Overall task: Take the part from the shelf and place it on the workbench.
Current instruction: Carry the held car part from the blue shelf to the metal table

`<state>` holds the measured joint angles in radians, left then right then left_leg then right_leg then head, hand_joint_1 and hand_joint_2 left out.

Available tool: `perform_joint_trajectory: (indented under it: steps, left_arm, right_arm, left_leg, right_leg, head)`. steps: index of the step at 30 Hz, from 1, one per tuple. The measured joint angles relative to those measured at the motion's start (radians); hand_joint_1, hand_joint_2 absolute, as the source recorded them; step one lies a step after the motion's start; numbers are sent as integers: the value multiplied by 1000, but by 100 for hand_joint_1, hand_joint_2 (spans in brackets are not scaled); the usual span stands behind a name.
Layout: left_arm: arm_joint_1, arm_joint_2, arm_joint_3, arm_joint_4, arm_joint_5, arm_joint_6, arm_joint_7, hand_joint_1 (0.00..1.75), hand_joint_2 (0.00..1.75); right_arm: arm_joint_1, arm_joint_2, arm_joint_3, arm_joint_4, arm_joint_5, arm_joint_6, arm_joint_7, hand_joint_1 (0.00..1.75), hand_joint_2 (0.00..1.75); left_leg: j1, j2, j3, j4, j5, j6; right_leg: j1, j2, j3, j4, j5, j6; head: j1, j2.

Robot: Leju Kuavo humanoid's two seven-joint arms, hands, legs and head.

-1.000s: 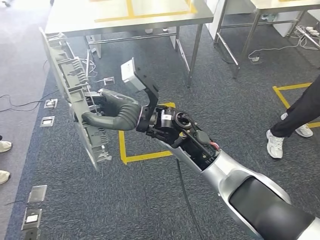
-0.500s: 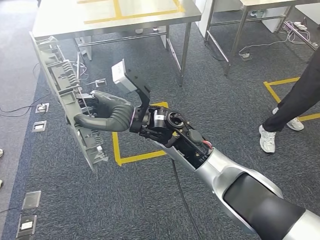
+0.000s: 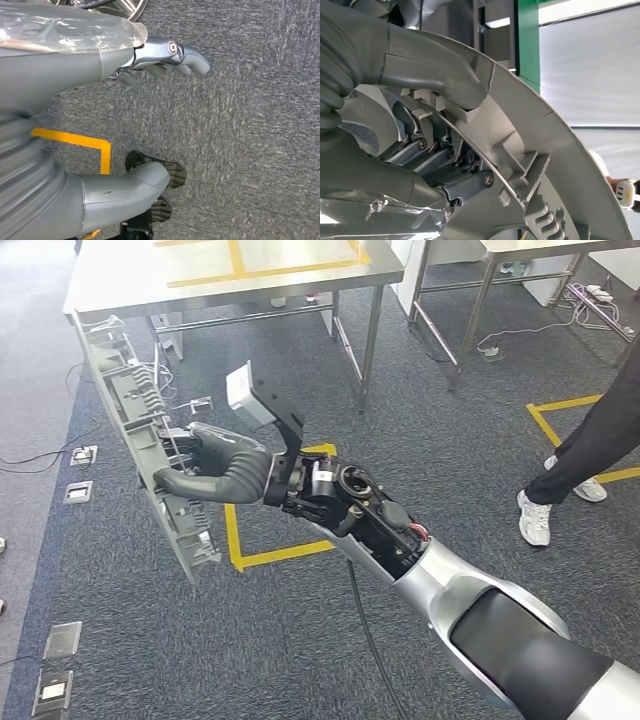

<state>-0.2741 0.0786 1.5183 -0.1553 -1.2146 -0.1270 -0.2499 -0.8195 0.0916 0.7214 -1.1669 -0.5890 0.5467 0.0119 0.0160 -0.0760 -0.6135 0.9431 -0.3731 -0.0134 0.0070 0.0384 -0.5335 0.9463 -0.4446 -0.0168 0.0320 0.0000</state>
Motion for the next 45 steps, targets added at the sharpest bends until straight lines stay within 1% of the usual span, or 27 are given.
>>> perform_joint_trajectory:
  steps: [3,9,12,14,15,16,18,19,20,21,23,24,25,28,29,30,31,33,34,35,36,38,39,40,41,44,45]
  left_arm:
    - [0,0,0,0,0,0,1,0,175]
    - [0,1,0,0,0,0,2,0,175]
    - [-1,1,0,0,-4,0,2,0,175]
    - [-2,0,0,0,-8,1,2,0,175]
    - [-3,-1,0,0,-9,1,2,0,175]
    - [-4,-1,0,0,-10,2,2,0,175]
    - [-4,-2,0,0,-12,2,4,0,175]
    - [-4,-3,0,0,-13,2,5,0,175]
    - [-4,-3,0,0,-14,2,6,0,175]
    - [-4,-4,0,0,-14,2,7,0,175]
    - [-5,-5,0,0,-14,2,8,0,175]
    - [-6,-6,0,0,-15,2,8,0,175]
    - [-7,-6,0,0,-15,2,8,0,175]
    - [-8,-6,0,0,-15,2,9,0,175]
    - [-9,-7,0,0,-16,2,9,0,175]
    - [-11,-7,0,0,-16,2,9,0,175]
    - [-13,-7,0,0,-16,1,9,0,175]
    - [-16,-7,0,0,-17,1,9,0,175]
    - [-15,-8,0,0,-17,1,9,0,175]
    - [-14,-8,0,0,-17,1,9,0,175]
    - [-13,-8,0,0,-17,1,9,0,175]
    - [-13,-6,0,0,-17,1,9,0,175]
    - [-14,-5,0,0,-17,1,8,0,175]
    - [-15,-4,0,0,-17,1,8,0,175]
    - [-15,-5,0,0,-17,1,8,0,175]
    - [-14,-6,0,0,-17,0,8,0,175]
    - [-14,-5,0,0,-16,0,7,0,175]
  right_arm:
    - [2,-1,-1,-8,-1,-1,3,175,175]
    - [2,-2,-1,-11,-1,-2,4,175,175]
    - [3,-2,-3,-14,-1,-4,4,175,175]
    - [5,-4,-7,-22,-1,-6,4,175,175]
    - [5,-5,-9,-25,-1,-6,3,175,175]
    - [6,-7,-10,-27,-1,-6,2,175,175]
    - [13,-12,-12,-30,-1,-6,1,175,175]
    - [18,-15,-12,-31,-1,-7,1,175,175]
    - [24,-17,-12,-32,0,-7,1,175,175]
    - [27,-19,-12,-33,0,-7,0,175,175]
    - [30,-22,-12,-36,1,-7,0,175,175]
    - [30,-23,-13,-38,1,-7,0,175,175]
    - [30,-25,-13,-40,1,-8,0,175,175]
    - [33,-27,-14,-45,1,-9,0,175,175]
    - [33,-27,-14,-47,1,-9,0,175,175]
    - [33,-27,-14,-49,2,-9,-1,175,175]
    - [32,-28,-15,-51,2,-9,-1,175,175]
    - [33,-29,-16,-52,2,-11,-1,175,175]
    - [34,-29,-16,-52,2,-12,0,175,175]
    - [35,-30,-16,-52,2,-12,0,175,175]
    - [36,-30,-16,-53,2,-12,1,175,175]
    - [35,-30,-16,-53,2,-12,1,175,175]
    - [34,-30,-16,-53,2,-12,1,175,175]
    - [32,-30,-16,-54,2,-12,1,175,175]
    - [30,-30,-17,-54,2,-12,1,175,175]
    - [28,-31,-17,-57,2,-9,1,175,175]
    - [27,-31,-17,-58,2,-8,1,175,175]
  left_leg:
    - [0,0,0,1,-1,1]
    - [-3,0,-1,9,-8,12]
    - [-5,1,2,8,-13,20]
    - [0,5,13,-5,-13,26]
    - [3,7,21,-11,-13,30]
    - [5,10,29,-15,-15,33]
    - [4,14,39,-16,-22,37]
    - [4,14,44,-15,-27,36]
    - [5,15,51,-15,-32,35]
    - [6,14,58,-14,-38,32]
    - [7,12,73,-9,-53,24]
    - [6,11,75,-5,-60,19]
    - [5,11,75,-3,-64,13]
    - [7,11,69,-1,-71,-3]
    - [8,20,66,8,-78,-8]
    - [8,32,53,36,-91,-13]
    - [8,45,25,86,-110,-17]
    - [7,63,-64,230,-150,-24]
    - [7,66,-105,285,-155,-25]
    - [8,67,-129,303,-141,-25]
    - [8,68,-131,280,-109,-24]
    - [8,74,-83,143,-17,-19]
    - [5,79,-55,79,10,-16]
    - [3,82,-36,36,22,-11]
    - [0,84,-27,18,17,-6]
    - [-1,75,-18,14,-2,14]
    - [0,73,-13,13,-6,21]
  right_leg:
    - [0,0,0,0,0,1]
    - [-3,1,4,-2,-4,9]
    - [-5,2,7,-5,-8,17]
    - [-6,-4,2,8,-21,26]
    - [-6,-9,-13,41,-39,30]
    - [-7,-16,-41,98,-65,35]
    - [-11,-23,-120,247,-117,42]
    - [-13,-25,-150,296,-123,45]
    - [-16,-26,-163,305,-107,47]
    - [-18,-26,-156,272,-73,49]
    - [-20,-23,-102,134,14,47]
    - [-19,-19,-73,72,38,44]
    - [-18,-16,-55,32,48,38]
    - [-16,-14,-41,9,35,18]
    - [-18,-15,-35,5,33,12]
    - [-20,-19,-28,0,32,6]
    - [-21,-23,-21,-3,29,1]
    - [-20,-31,-13,-4,20,-5]
    - [-20,-34,-9,-4,15,-7]
    - [-20,-36,-2,-4,9,-7]
    - [-20,-37,6,-4,2,-6]
    - [-20,-40,26,-4,-14,1]
    - [-17,-41,33,-3,-22,5]
    - [-14,-42,37,-3,-29,11]
    - [-12,-43,38,-4,-34,16]
    - [-12,-46,41,1,-51,31]
    - [-13,-45,32,25,-67,35]
  head:
    - [0,0]
    - [-5,0]
    - [-5,0]
    - [-4,0]
    - [0,0]
    - [4,0]
    - [10,0]
    - [12,0]
    - [14,0]
    - [16,0]
    - [22,0]
    - [24,0]
    - [25,0]
    - [23,0]
    - [20,0]
    - [15,0]
    - [9,0]
    - [-3,0]
    - [-7,0]
    - [-9,0]
    - [-10,0]
    - [-14,0]
    - [-18,0]
    - [-20,0]
    - [-21,0]
    - [-13,0]
    - [-10,0]
